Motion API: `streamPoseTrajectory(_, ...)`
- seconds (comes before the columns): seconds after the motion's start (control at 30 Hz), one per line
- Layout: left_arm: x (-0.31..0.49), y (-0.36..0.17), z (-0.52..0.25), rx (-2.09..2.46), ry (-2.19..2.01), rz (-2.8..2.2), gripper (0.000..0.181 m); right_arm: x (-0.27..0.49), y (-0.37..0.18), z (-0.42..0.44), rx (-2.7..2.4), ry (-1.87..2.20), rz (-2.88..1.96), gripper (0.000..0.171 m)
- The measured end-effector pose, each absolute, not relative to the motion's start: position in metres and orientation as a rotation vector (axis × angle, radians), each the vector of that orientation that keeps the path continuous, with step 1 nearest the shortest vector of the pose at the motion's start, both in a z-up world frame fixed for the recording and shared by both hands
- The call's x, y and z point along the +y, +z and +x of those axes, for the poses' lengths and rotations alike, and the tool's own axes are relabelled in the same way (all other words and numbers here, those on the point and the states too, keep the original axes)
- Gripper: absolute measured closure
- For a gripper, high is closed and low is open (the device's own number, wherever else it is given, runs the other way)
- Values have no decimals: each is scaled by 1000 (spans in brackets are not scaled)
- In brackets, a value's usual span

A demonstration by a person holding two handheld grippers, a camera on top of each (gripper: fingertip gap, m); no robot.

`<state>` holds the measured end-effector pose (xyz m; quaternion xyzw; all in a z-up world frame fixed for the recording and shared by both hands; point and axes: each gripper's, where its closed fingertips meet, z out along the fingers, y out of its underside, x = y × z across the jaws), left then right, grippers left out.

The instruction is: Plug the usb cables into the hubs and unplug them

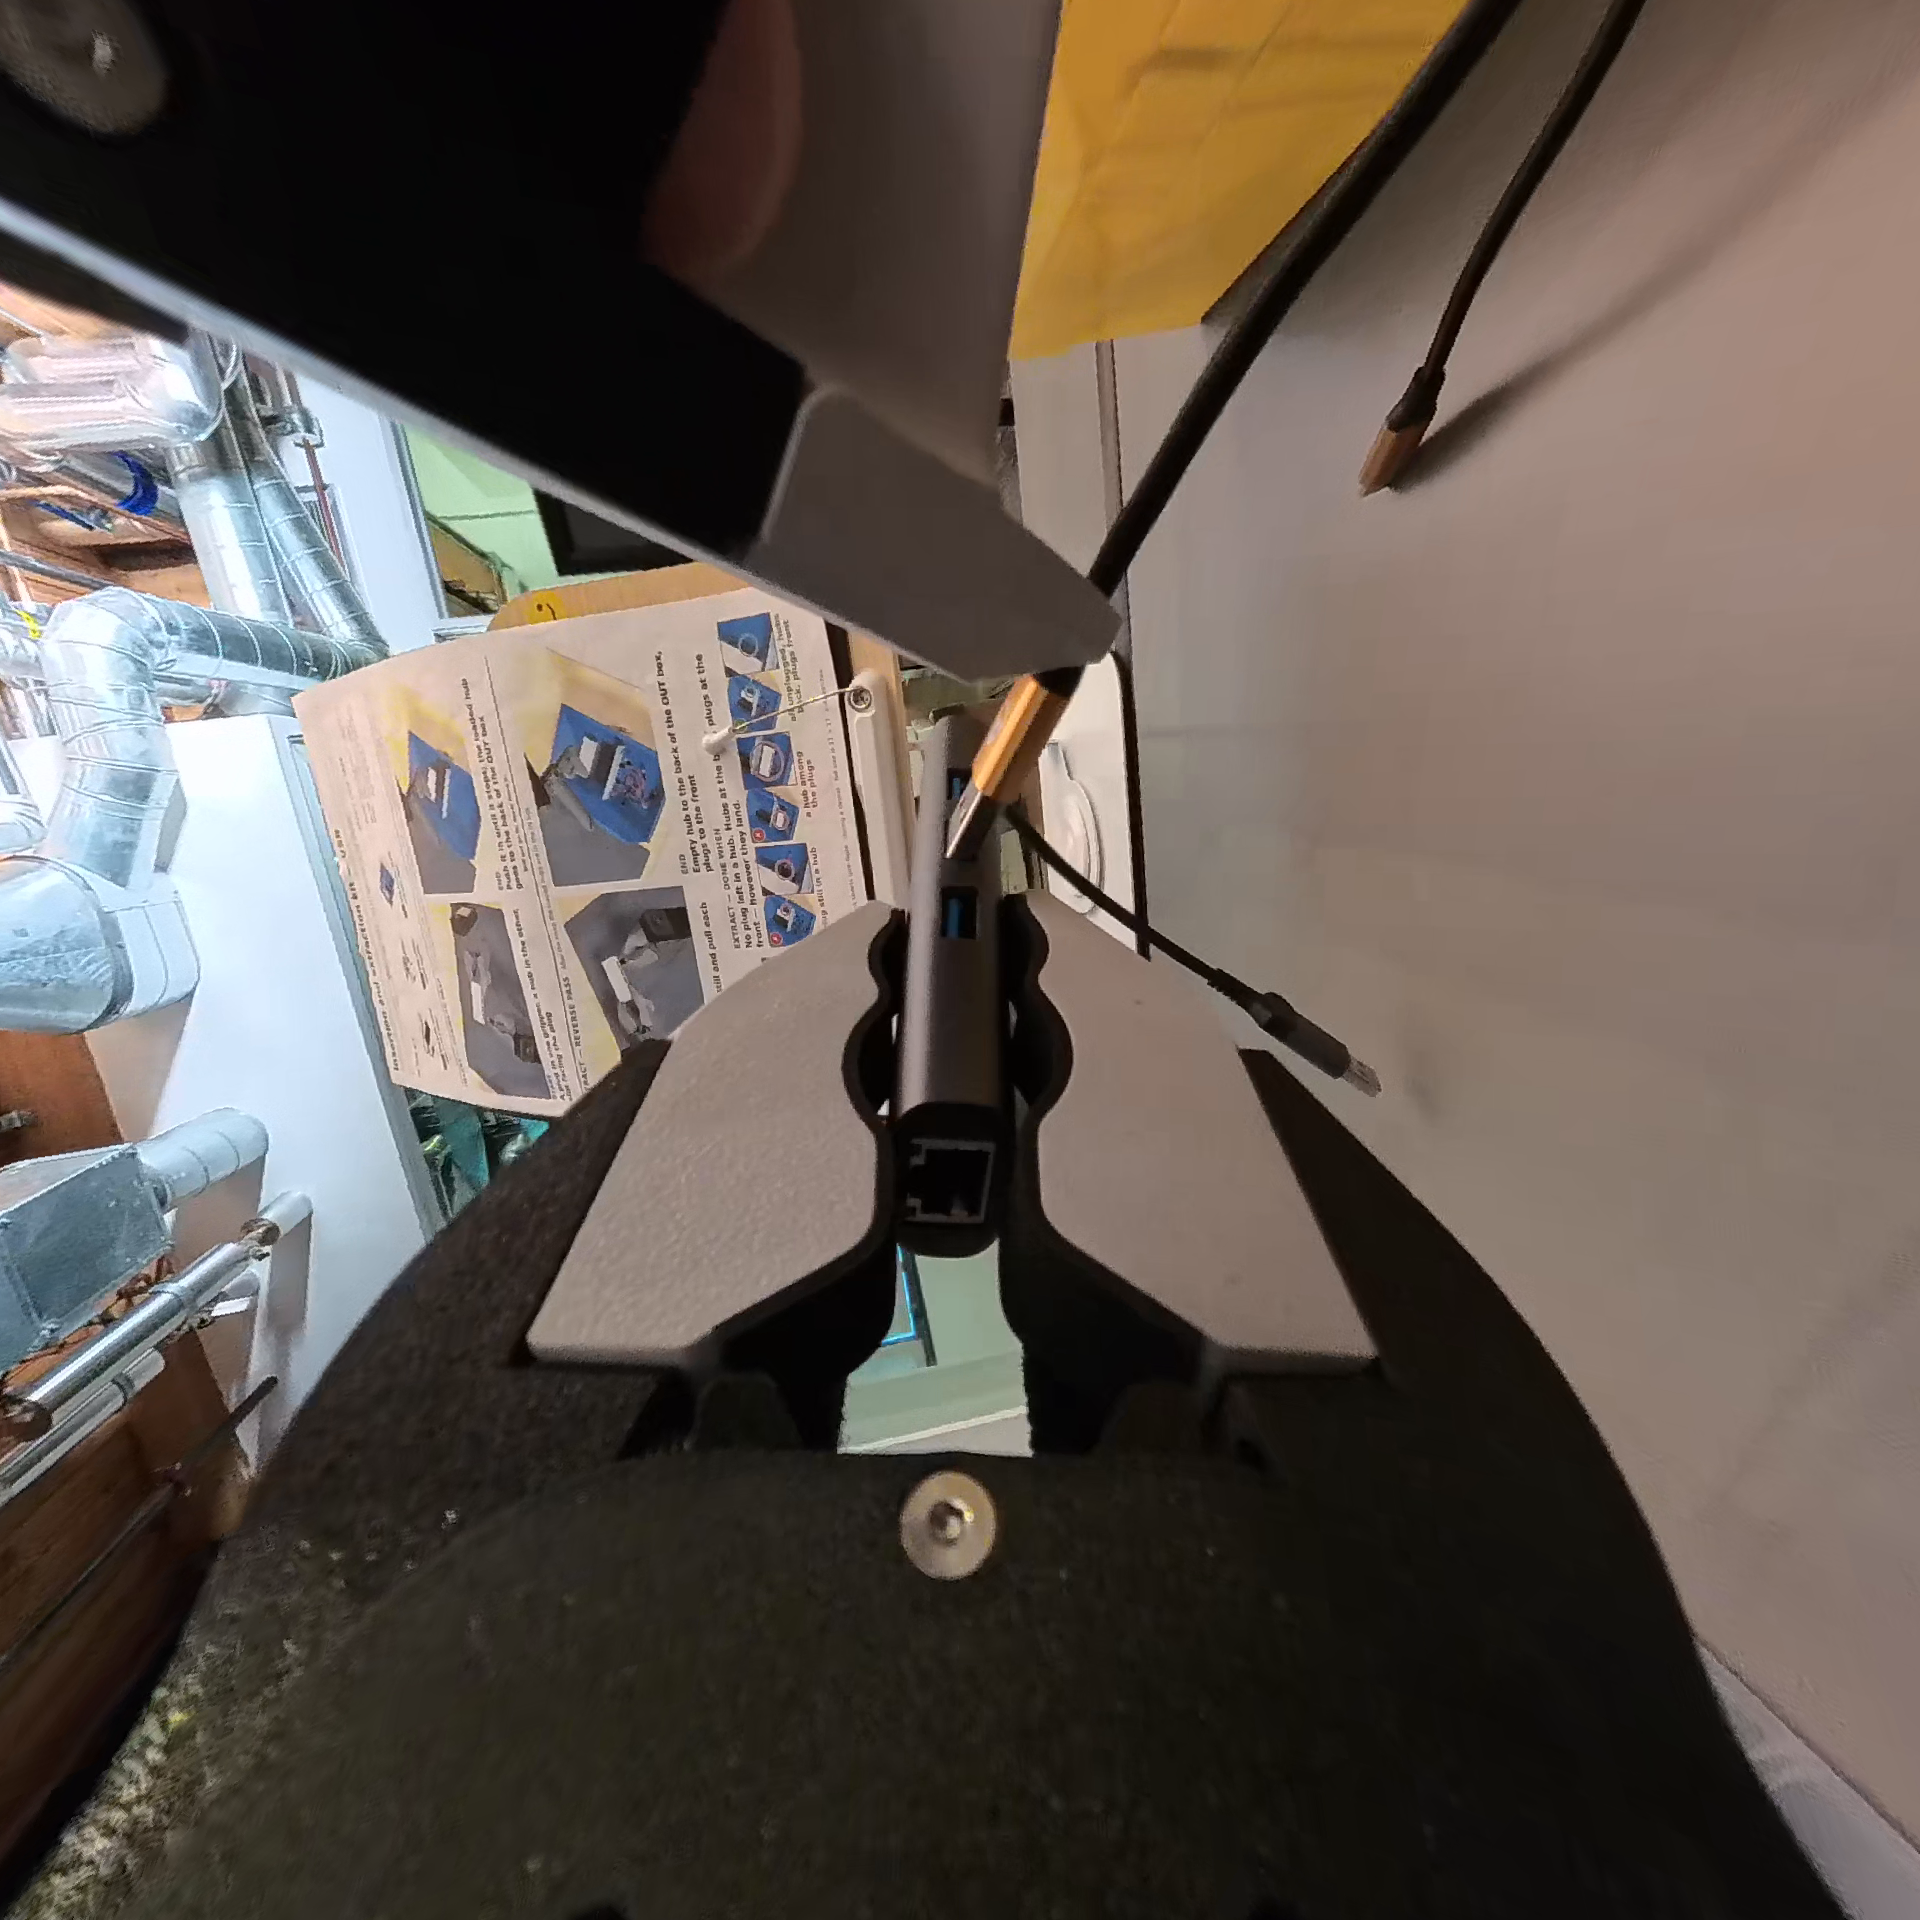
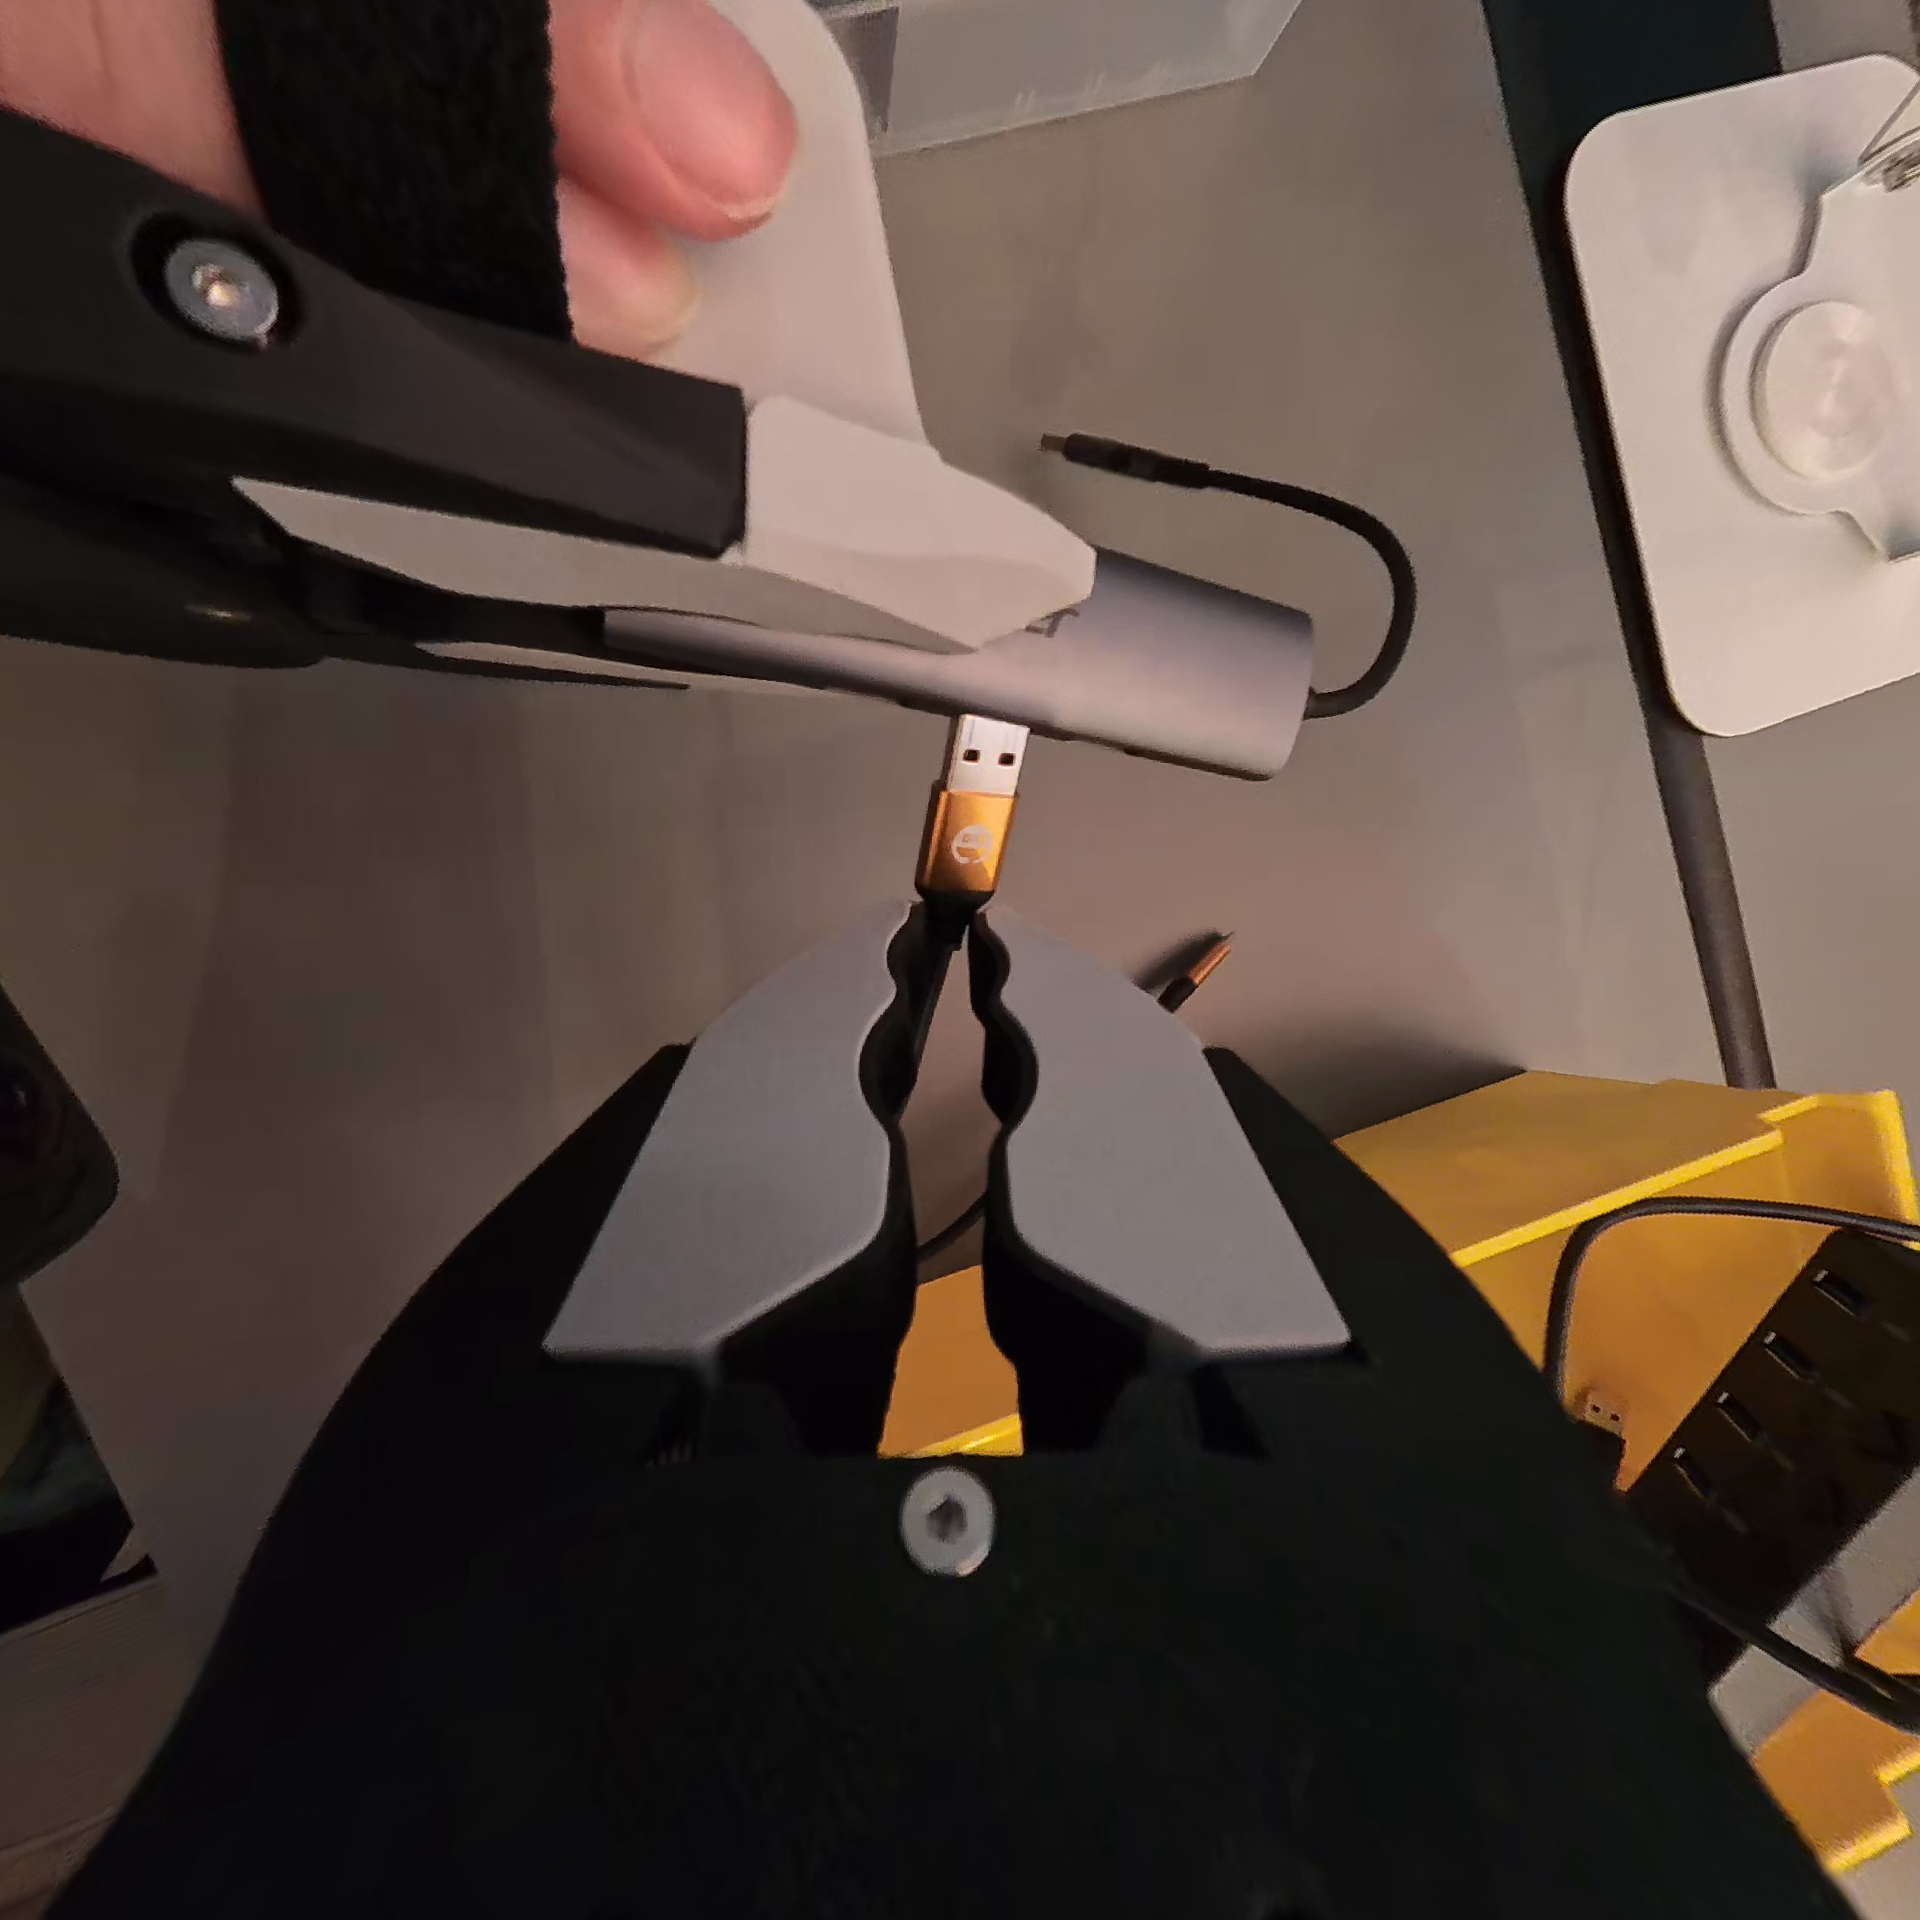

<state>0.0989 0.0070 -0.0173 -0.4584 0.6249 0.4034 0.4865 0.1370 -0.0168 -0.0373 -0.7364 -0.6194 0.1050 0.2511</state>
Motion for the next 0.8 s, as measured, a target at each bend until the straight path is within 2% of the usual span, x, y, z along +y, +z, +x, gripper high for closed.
streamPoseTrajectory(0.47,8,-28,99,1562,1014,-1117,164,-14,-38,138,-1667,320,-2032,164)
streamPoseTrajectory(0.8,19,-11,82,1419,950,-1240,164,-1,-2,121,-1472,484,-1880,163)
